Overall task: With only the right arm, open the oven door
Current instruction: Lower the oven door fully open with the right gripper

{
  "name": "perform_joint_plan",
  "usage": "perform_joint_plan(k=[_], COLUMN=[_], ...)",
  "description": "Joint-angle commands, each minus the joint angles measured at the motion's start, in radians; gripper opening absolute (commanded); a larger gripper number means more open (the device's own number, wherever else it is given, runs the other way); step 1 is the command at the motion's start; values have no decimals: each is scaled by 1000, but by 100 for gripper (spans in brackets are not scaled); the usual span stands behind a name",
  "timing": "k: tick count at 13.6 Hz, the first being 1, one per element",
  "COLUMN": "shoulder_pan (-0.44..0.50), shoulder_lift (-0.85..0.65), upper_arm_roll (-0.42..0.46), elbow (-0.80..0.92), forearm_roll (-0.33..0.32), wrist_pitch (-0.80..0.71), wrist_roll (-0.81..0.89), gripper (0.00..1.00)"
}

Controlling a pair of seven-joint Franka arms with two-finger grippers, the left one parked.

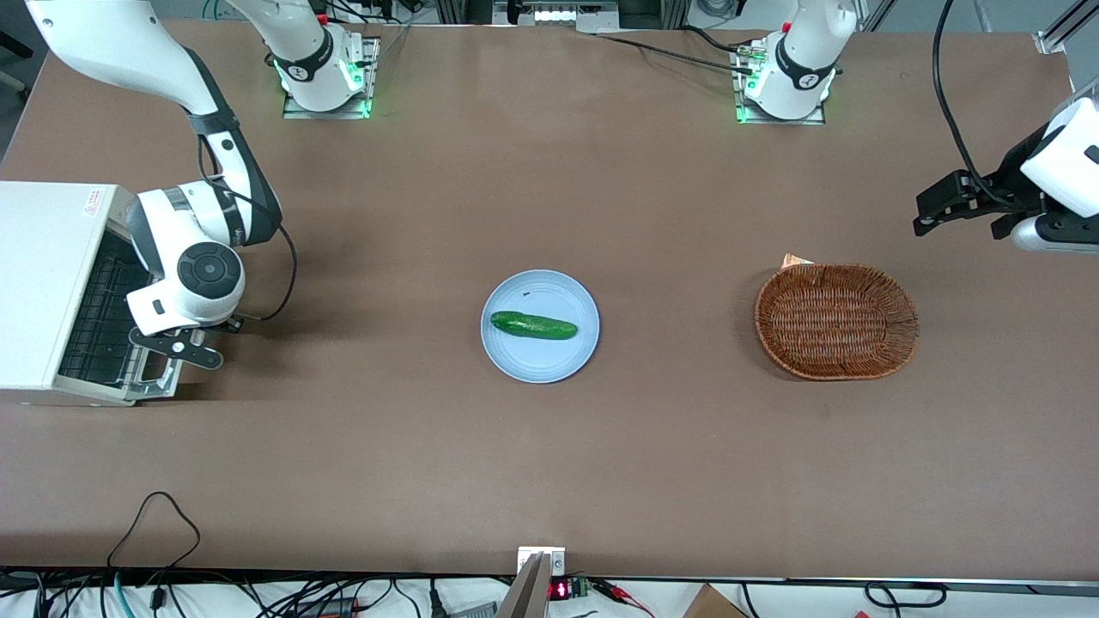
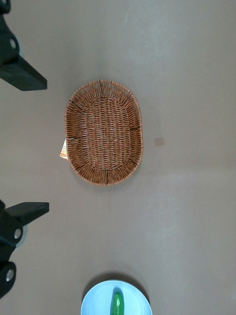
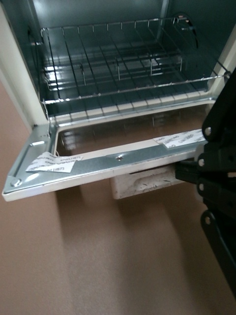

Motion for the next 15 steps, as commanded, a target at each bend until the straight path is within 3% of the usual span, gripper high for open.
perform_joint_plan(k=[1,4,15], shoulder_pan=[-14,-15,-23], shoulder_lift=[22,46,124], upper_arm_roll=[-6,-6,-4], elbow=[-14,-14,-14], forearm_roll=[29,63,65], wrist_pitch=[-12,4,25], wrist_roll=[8,8,8], gripper=[2,3,3])
